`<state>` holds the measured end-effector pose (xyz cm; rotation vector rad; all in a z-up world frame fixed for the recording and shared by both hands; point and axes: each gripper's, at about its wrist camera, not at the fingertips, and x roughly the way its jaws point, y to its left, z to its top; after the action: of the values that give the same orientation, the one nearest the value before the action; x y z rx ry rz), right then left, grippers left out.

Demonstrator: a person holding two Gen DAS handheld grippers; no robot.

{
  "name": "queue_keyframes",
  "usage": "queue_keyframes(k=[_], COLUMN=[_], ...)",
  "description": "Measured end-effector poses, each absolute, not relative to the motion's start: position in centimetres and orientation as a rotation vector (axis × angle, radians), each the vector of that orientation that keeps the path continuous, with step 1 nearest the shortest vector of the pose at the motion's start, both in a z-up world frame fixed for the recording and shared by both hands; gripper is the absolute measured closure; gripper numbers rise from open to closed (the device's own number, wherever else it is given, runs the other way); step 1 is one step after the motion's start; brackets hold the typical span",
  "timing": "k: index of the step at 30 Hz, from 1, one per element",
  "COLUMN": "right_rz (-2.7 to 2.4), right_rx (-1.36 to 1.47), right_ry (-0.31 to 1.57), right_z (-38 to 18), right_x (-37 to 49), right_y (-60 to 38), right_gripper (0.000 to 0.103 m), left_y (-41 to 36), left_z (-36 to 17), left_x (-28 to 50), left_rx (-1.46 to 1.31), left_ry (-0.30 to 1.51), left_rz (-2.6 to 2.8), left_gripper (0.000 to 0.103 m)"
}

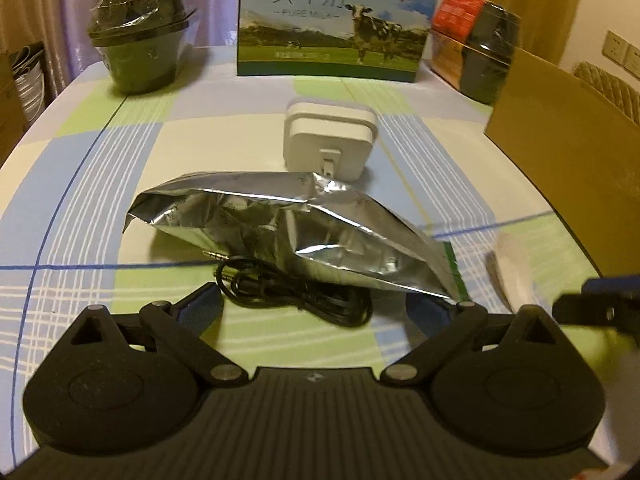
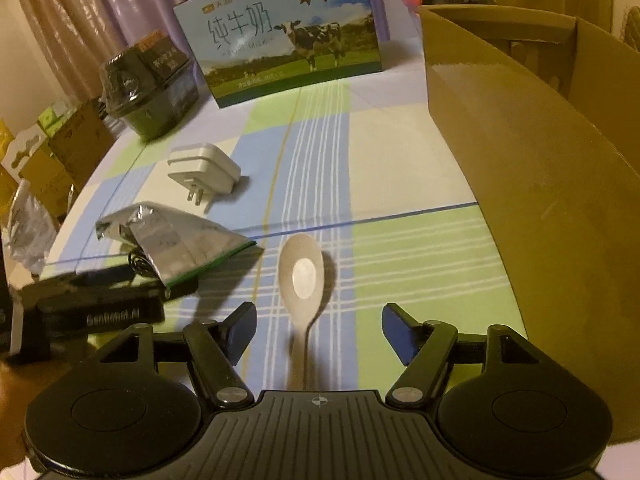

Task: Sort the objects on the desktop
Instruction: 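Grasp the black cable with the left tool while the right holds the wooden spoon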

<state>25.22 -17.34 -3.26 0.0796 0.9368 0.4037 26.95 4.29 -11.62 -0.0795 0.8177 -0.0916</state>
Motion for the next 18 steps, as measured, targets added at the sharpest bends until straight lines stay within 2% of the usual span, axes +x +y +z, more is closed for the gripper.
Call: queue_keyframes(k=[6, 9, 18], right_rz=[0.4, 0.402, 0.439], right_rx=[0.027, 0.023, 0.038], right_ry=[0.917, 0.915, 0.934], right_z=[-3.5, -3.5, -3.6], right_x=[26.0, 26.2, 25.5], right_y=[-17.1, -17.1, -16.7], right_gripper=[0.03, 0.03, 0.03], left_y=[3.9, 3.8, 5.2], left_z=[-11.9, -11.8, -11.1], left_x=[27.8, 27.4, 23.9], left_rx=[-0.042, 0.016, 0.031], left_ry=[0.814, 0.821, 0.878], left_rz=[-0.057, -0.055, -0.123], left_gripper=[0.008, 0.019, 0.02])
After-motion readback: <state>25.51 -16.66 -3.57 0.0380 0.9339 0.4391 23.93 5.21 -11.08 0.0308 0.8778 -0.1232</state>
